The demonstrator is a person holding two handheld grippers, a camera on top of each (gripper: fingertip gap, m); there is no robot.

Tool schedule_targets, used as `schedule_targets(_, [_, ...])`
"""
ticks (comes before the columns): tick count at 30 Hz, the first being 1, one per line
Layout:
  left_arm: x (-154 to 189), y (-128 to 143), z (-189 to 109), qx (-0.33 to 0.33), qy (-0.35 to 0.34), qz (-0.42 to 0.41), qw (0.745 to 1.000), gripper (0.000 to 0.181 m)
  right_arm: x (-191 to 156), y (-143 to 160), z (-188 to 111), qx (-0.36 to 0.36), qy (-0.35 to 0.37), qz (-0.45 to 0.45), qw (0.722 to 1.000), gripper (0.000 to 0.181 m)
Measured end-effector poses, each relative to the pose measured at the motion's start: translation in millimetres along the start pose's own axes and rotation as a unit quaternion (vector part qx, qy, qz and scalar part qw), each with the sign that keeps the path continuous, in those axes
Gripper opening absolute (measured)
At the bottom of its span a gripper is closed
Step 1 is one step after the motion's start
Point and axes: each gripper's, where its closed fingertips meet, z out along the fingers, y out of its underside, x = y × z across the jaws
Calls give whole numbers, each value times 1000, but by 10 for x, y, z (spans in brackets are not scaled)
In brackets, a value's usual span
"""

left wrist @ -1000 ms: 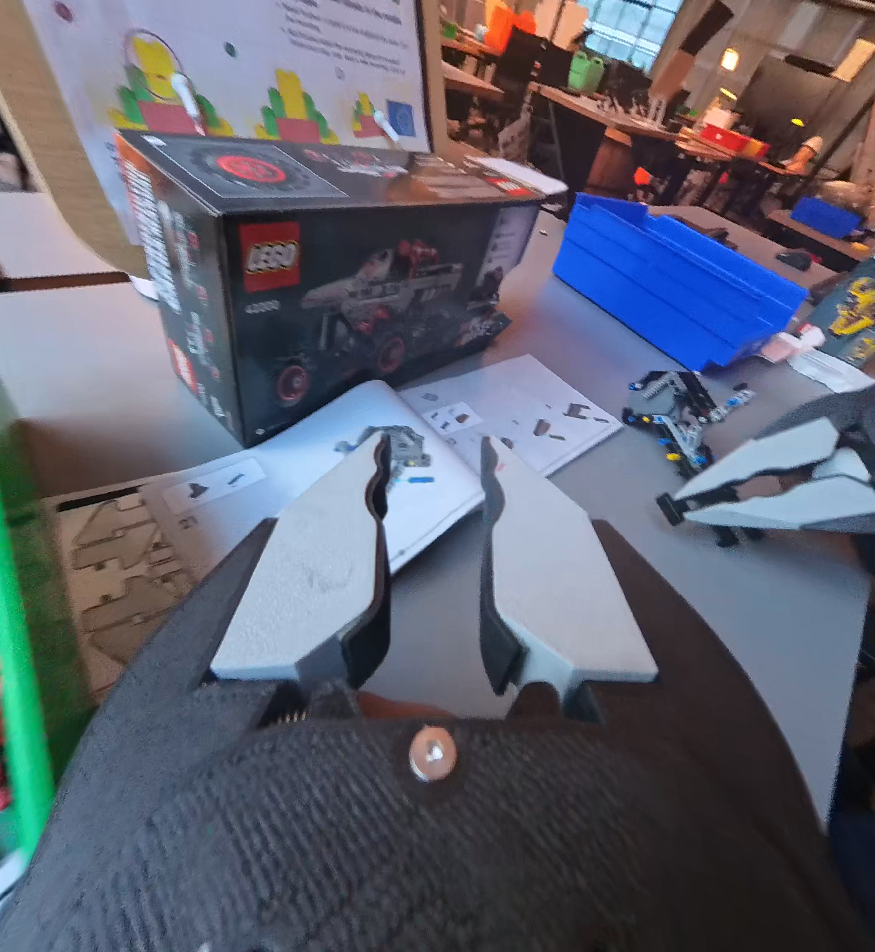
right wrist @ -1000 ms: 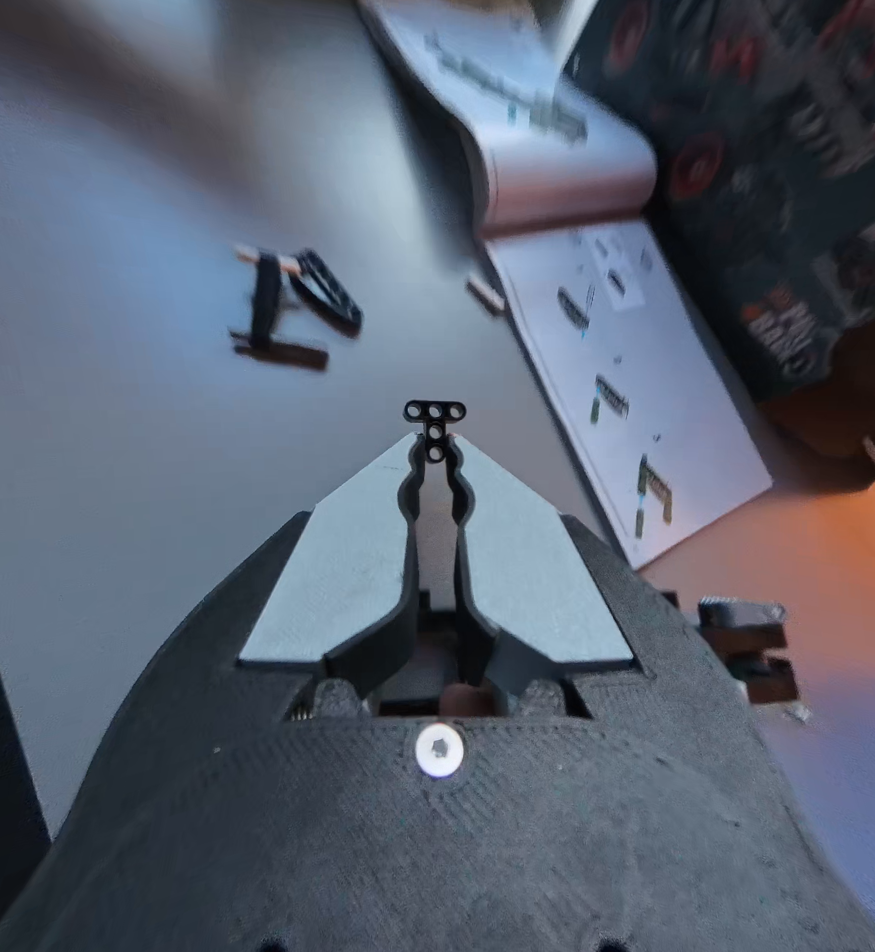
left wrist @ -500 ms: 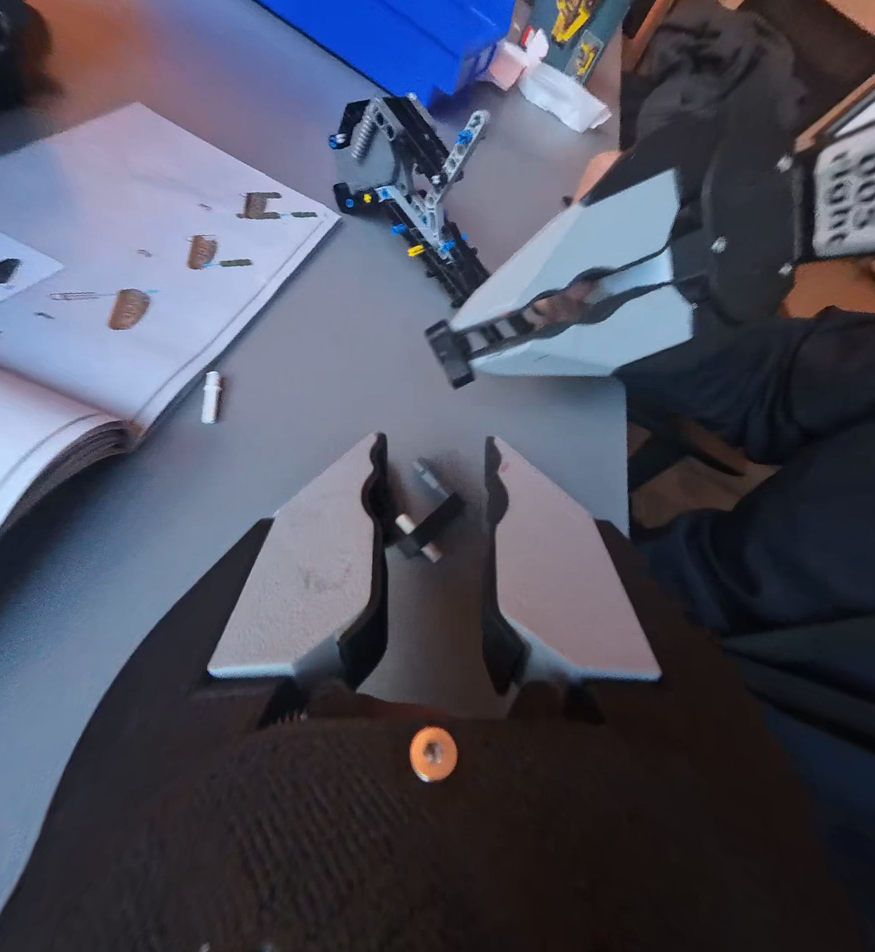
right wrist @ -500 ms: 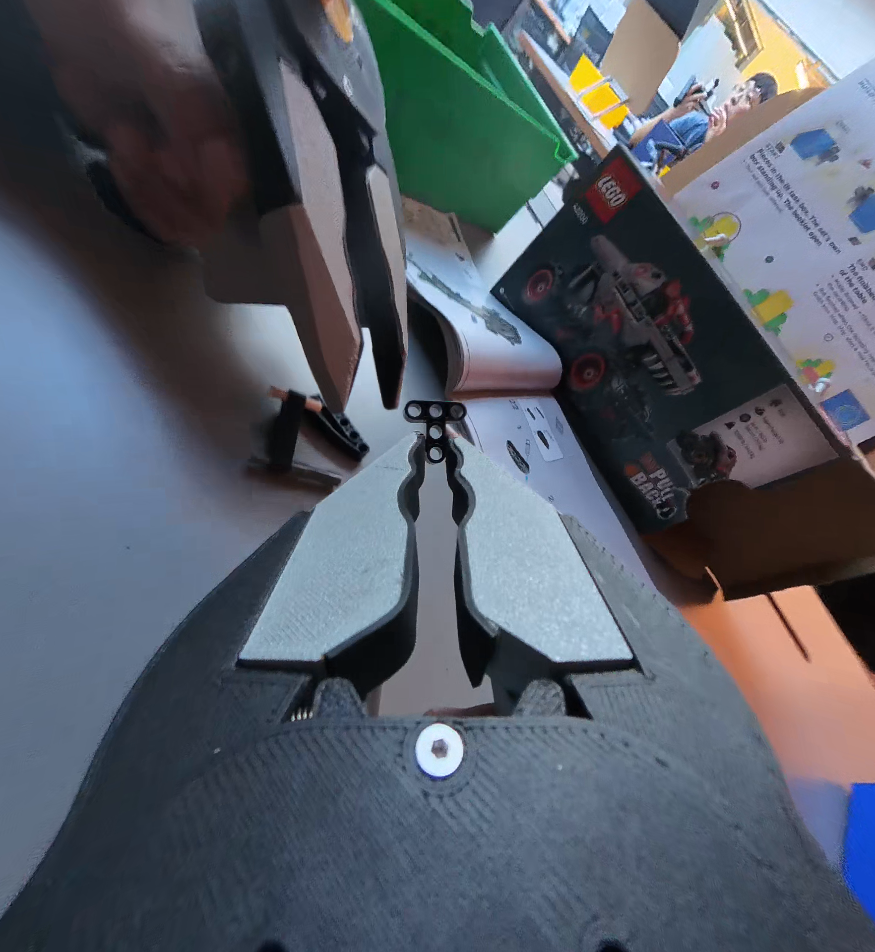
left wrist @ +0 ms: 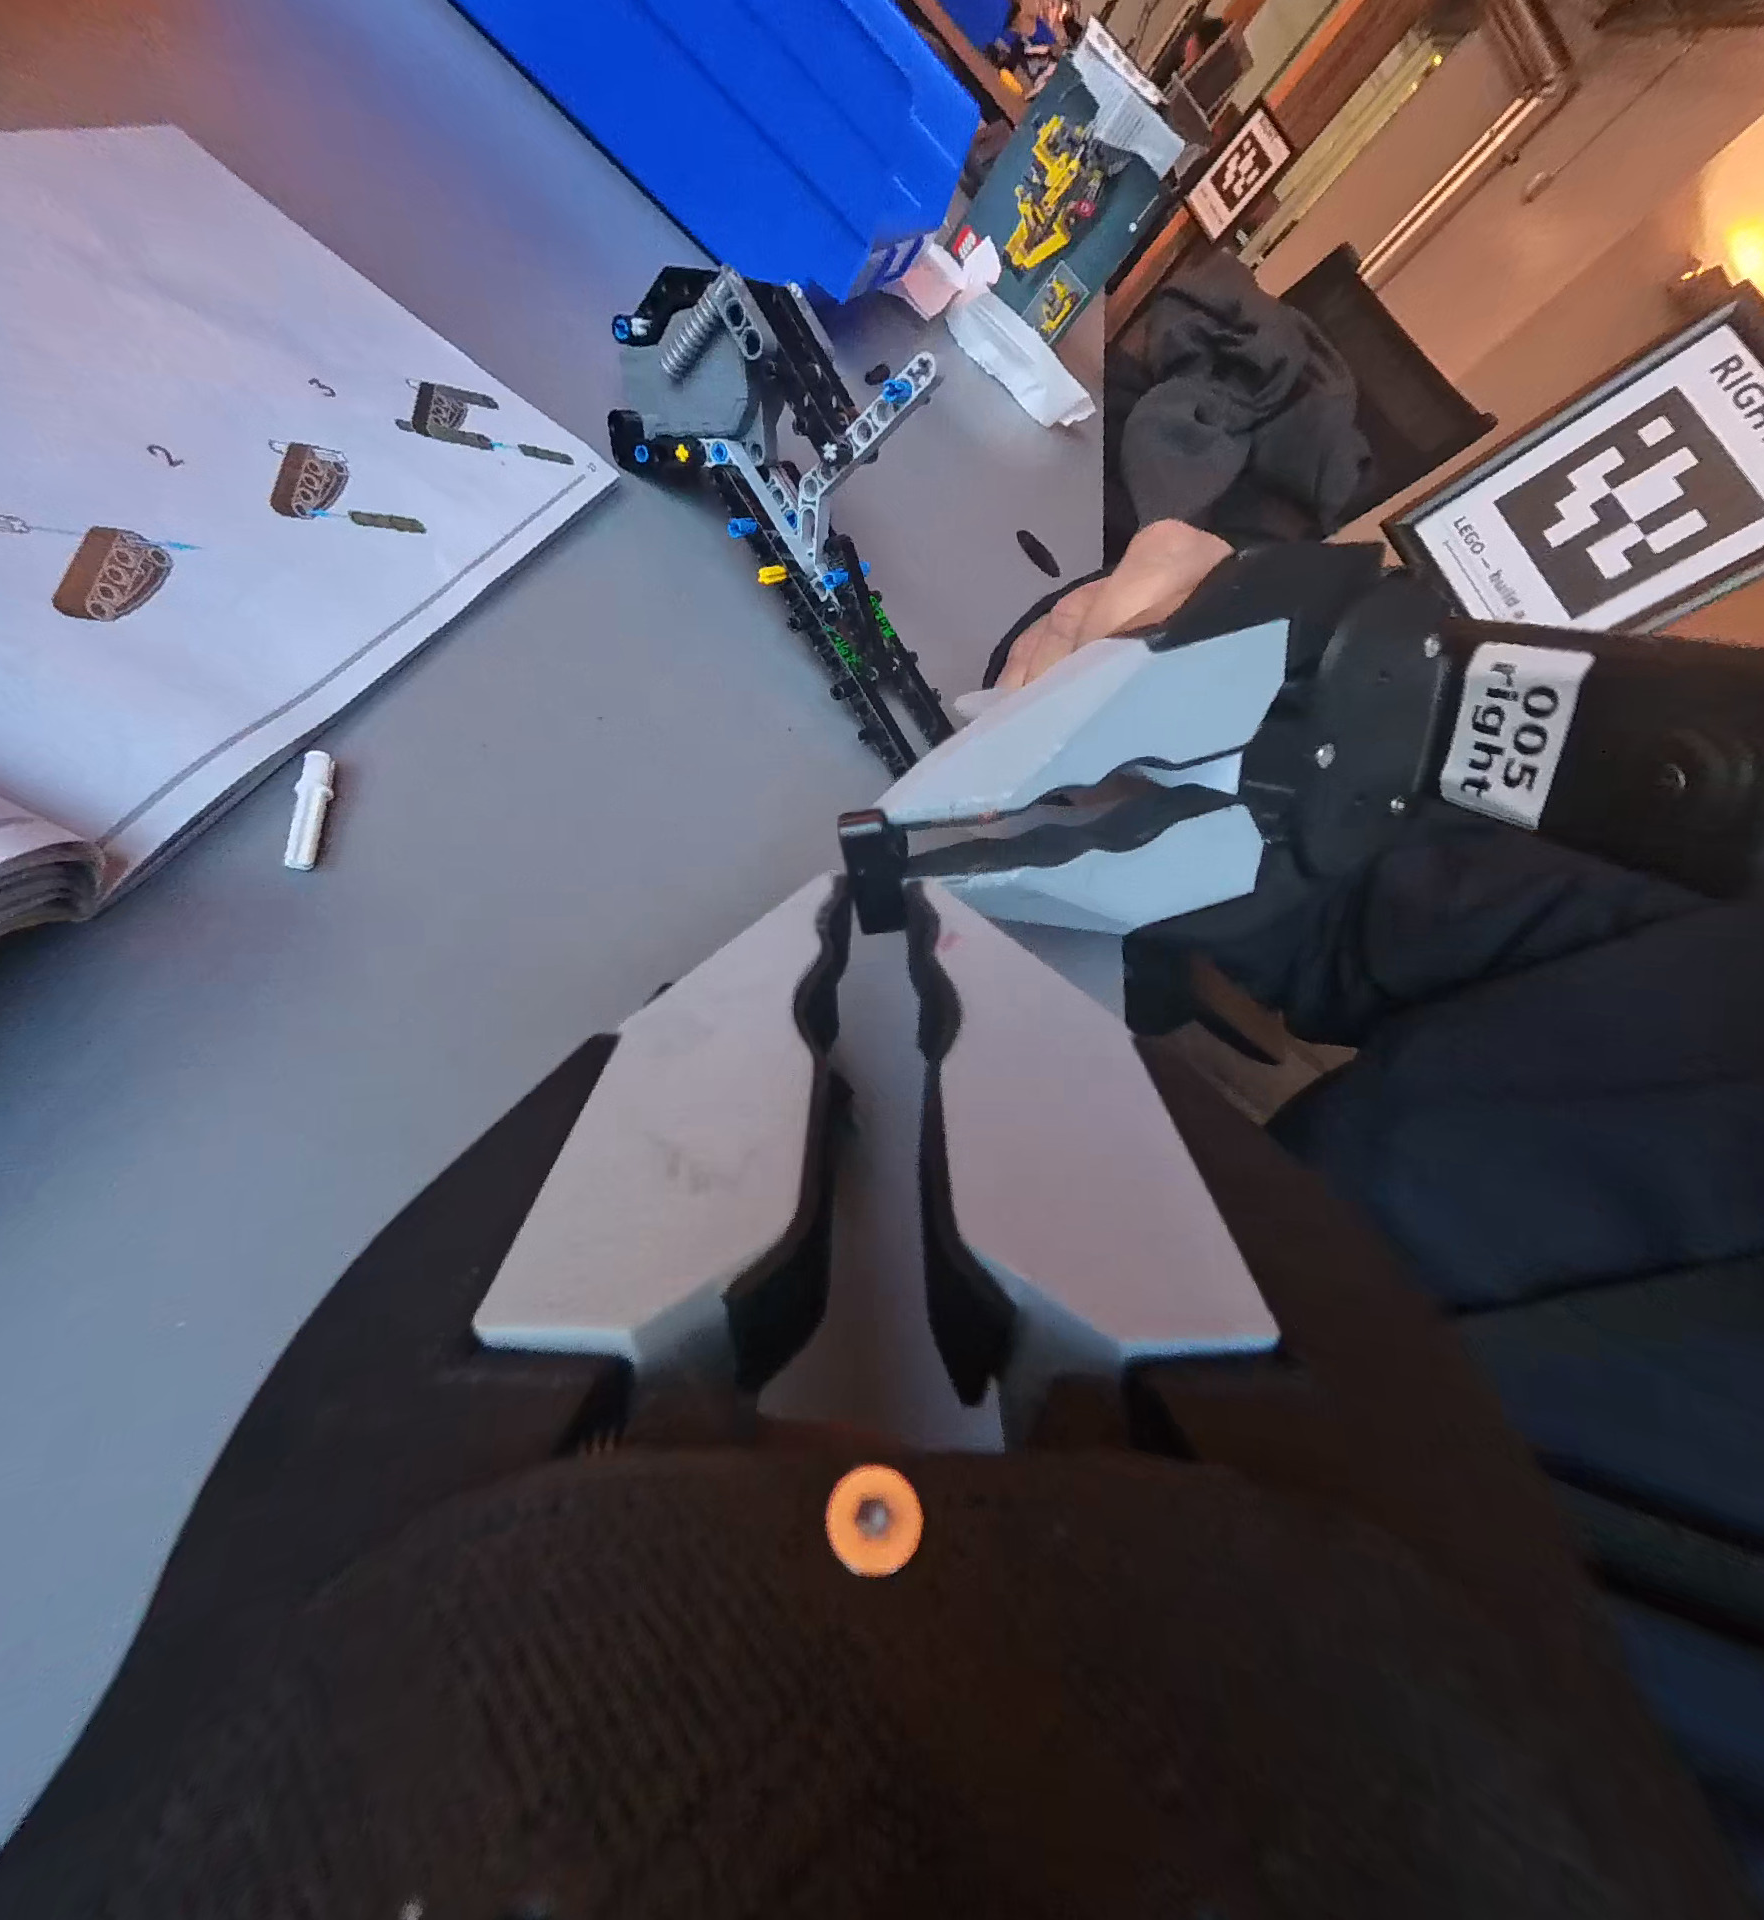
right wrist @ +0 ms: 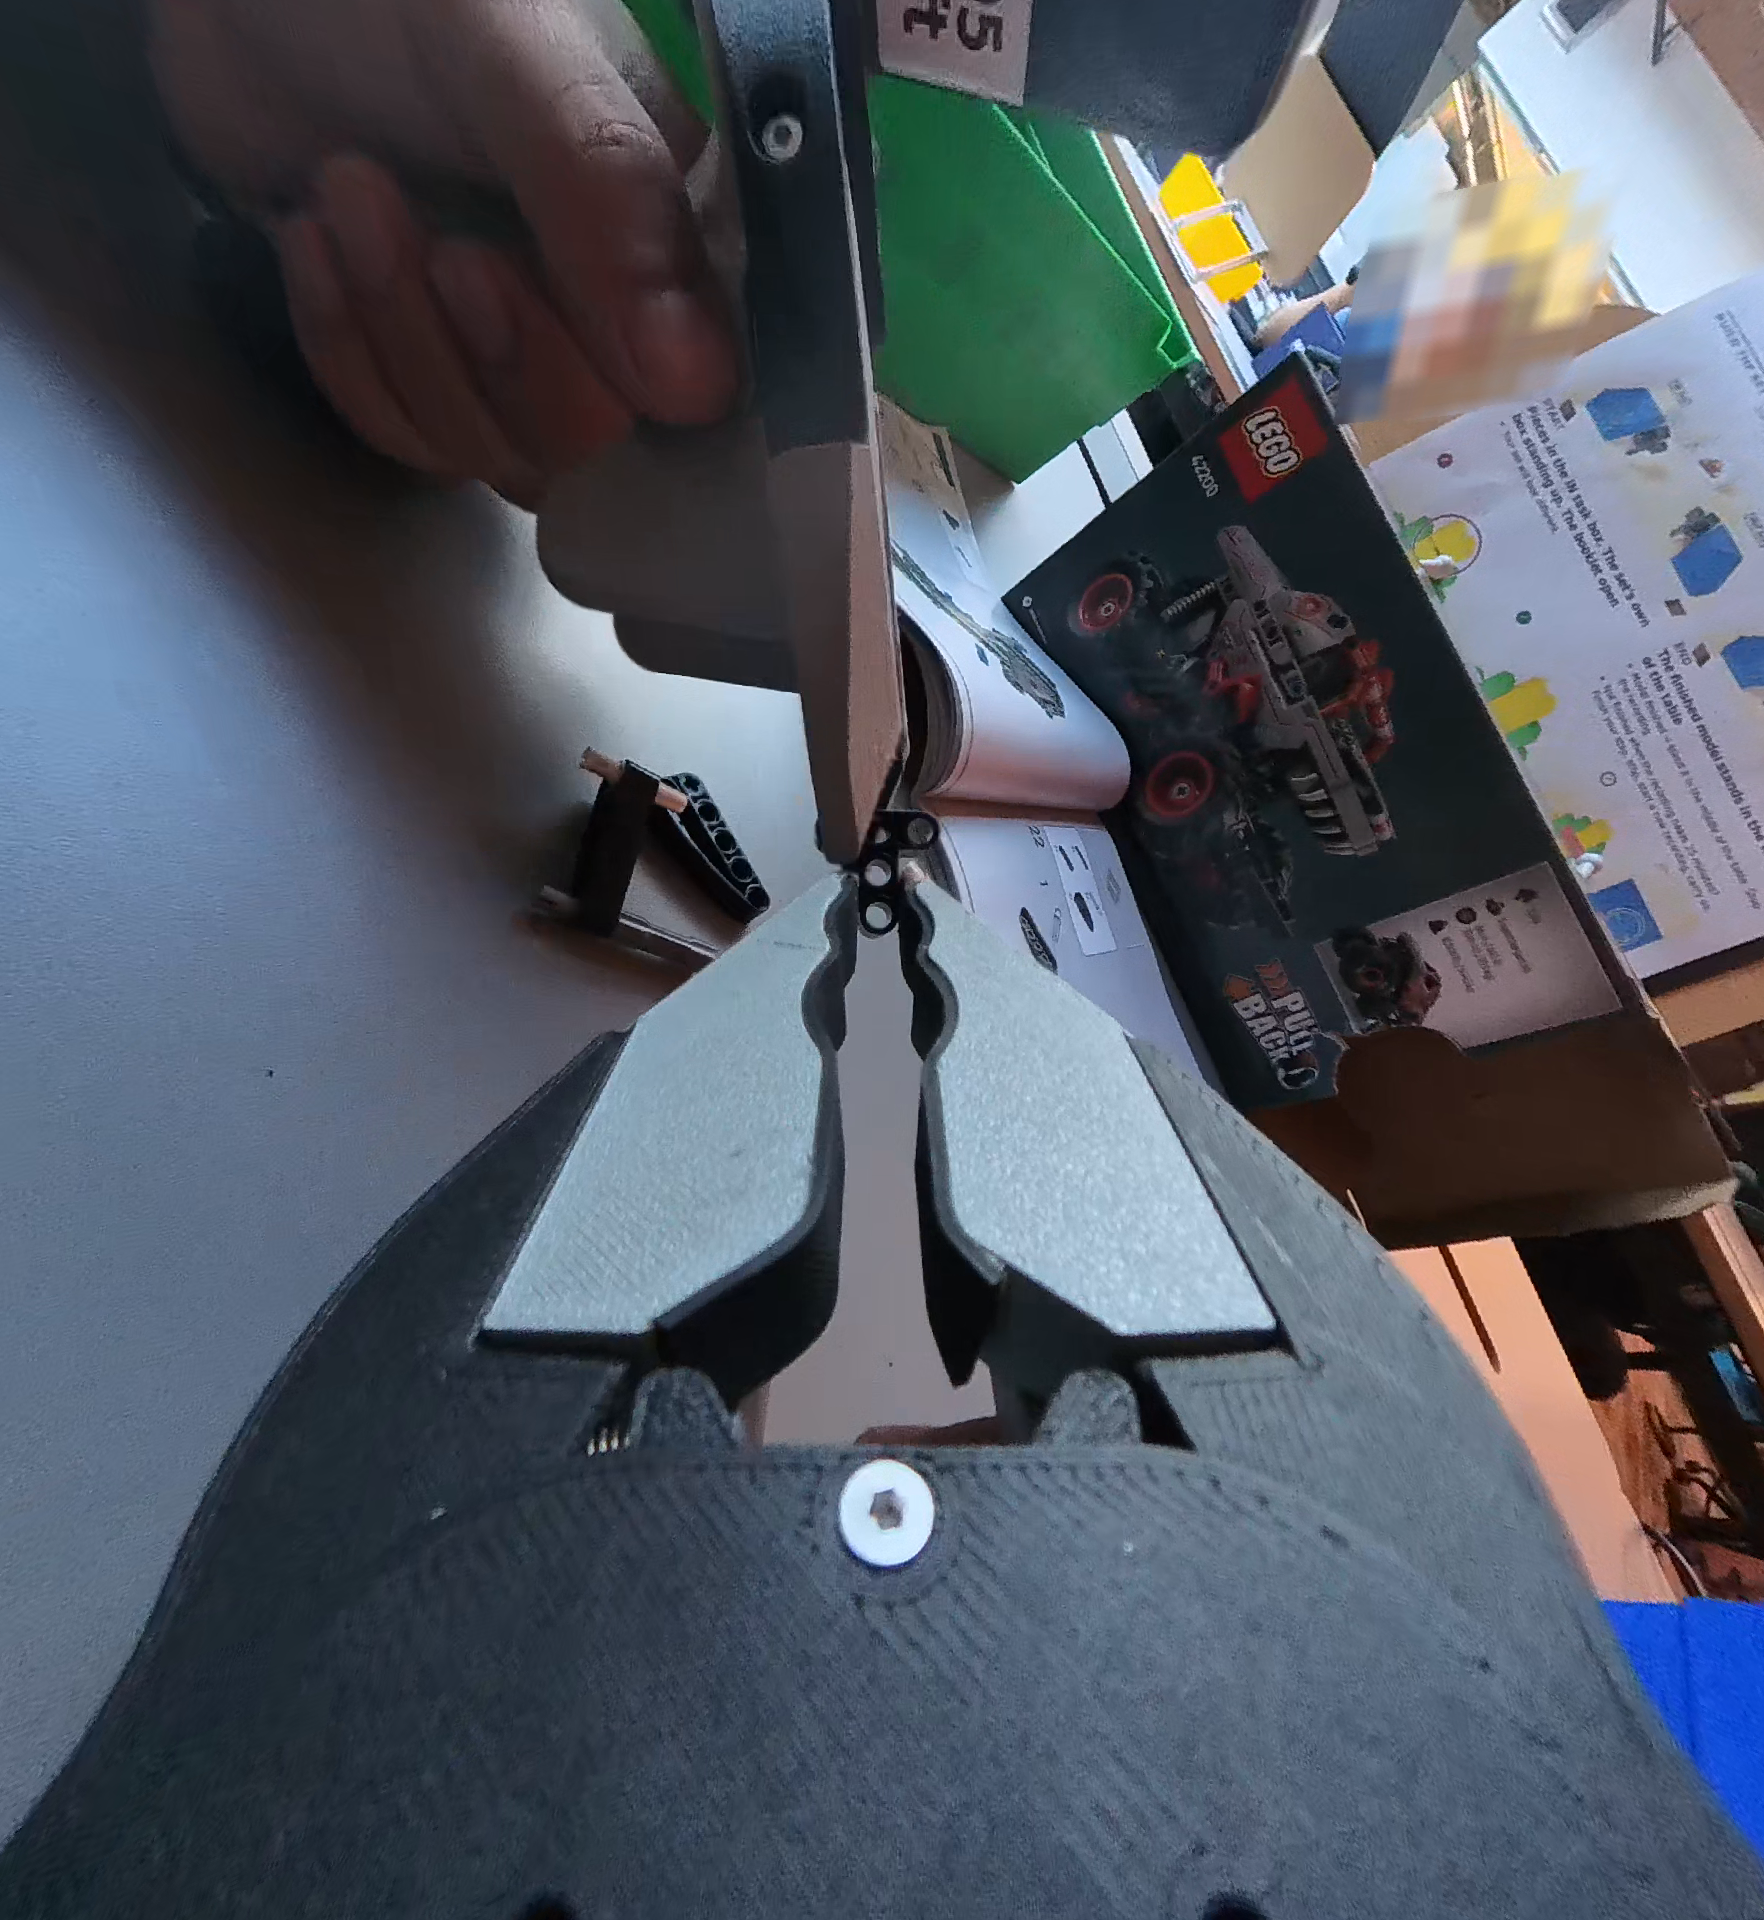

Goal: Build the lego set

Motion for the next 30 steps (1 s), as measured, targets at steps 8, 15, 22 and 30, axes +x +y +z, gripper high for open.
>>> schedule_targets(8, [-77, -12, 54, 3, -34, -17, 999, 5, -26, 15, 70, -13, 9, -9, 1000, 35])
schedule_targets(15, [-117, 30, 96, -5, -54, -22, 998, 5, -15, 56, 114, -37, 31, -40, 998, 21])
schedule_targets(22, [28, -106, 37, 31, -6, -24, 999, 16, 97, 48, 29, -21, 43, -14, 999, 20])
schedule_targets(30, [-187, -261, -257, 66, -70, 18, 995, 26, 853, 776, -710, -3, 81, 85, 993, 20])
